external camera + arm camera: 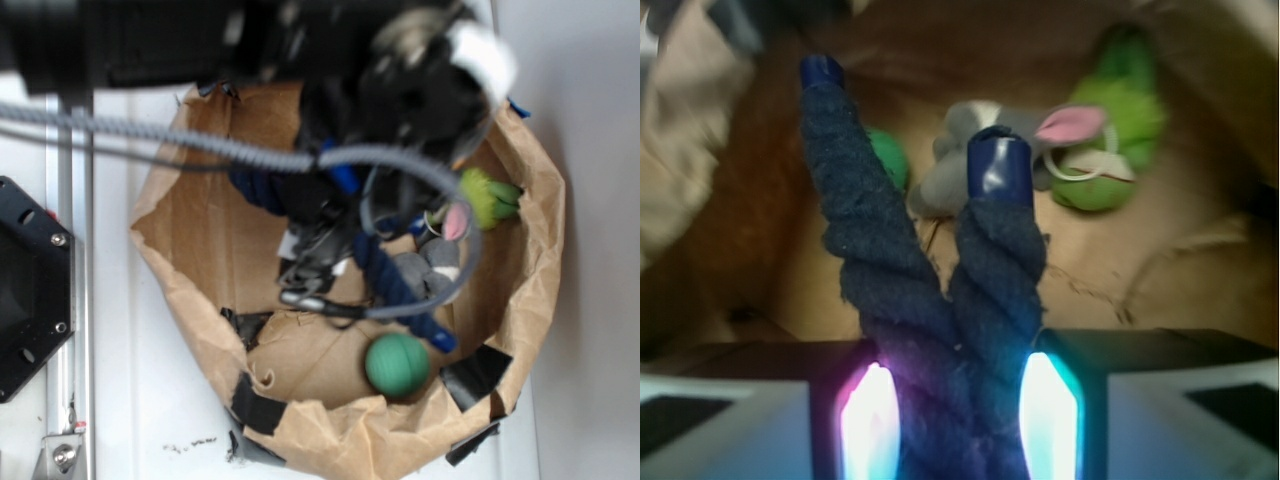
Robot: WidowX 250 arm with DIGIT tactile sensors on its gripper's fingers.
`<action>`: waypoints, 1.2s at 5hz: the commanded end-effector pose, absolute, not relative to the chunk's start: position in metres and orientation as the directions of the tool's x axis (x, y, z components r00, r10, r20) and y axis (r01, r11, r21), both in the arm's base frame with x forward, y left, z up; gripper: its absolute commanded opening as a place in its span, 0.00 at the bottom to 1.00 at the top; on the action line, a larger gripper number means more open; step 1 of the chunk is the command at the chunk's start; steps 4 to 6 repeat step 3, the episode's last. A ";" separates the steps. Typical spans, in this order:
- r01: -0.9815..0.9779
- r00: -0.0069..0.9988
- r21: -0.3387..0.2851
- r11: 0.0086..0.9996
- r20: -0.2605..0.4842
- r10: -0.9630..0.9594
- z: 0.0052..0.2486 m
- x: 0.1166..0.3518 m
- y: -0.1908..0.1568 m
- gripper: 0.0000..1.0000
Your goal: Grab the blue rope.
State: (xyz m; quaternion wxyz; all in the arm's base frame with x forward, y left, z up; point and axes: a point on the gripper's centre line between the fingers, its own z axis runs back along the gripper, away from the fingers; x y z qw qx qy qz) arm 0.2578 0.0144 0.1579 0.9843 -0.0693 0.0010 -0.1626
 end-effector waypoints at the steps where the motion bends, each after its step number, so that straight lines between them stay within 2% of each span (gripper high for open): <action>1: 0.076 0.995 -0.031 0.997 0.061 -0.074 0.191 0.256 0.008 0.00; 2: 0.017 0.997 -0.034 0.999 0.074 -0.014 0.190 0.253 0.010 0.00; 6: 0.015 0.997 -0.039 0.999 0.078 -0.012 0.187 0.251 0.010 0.00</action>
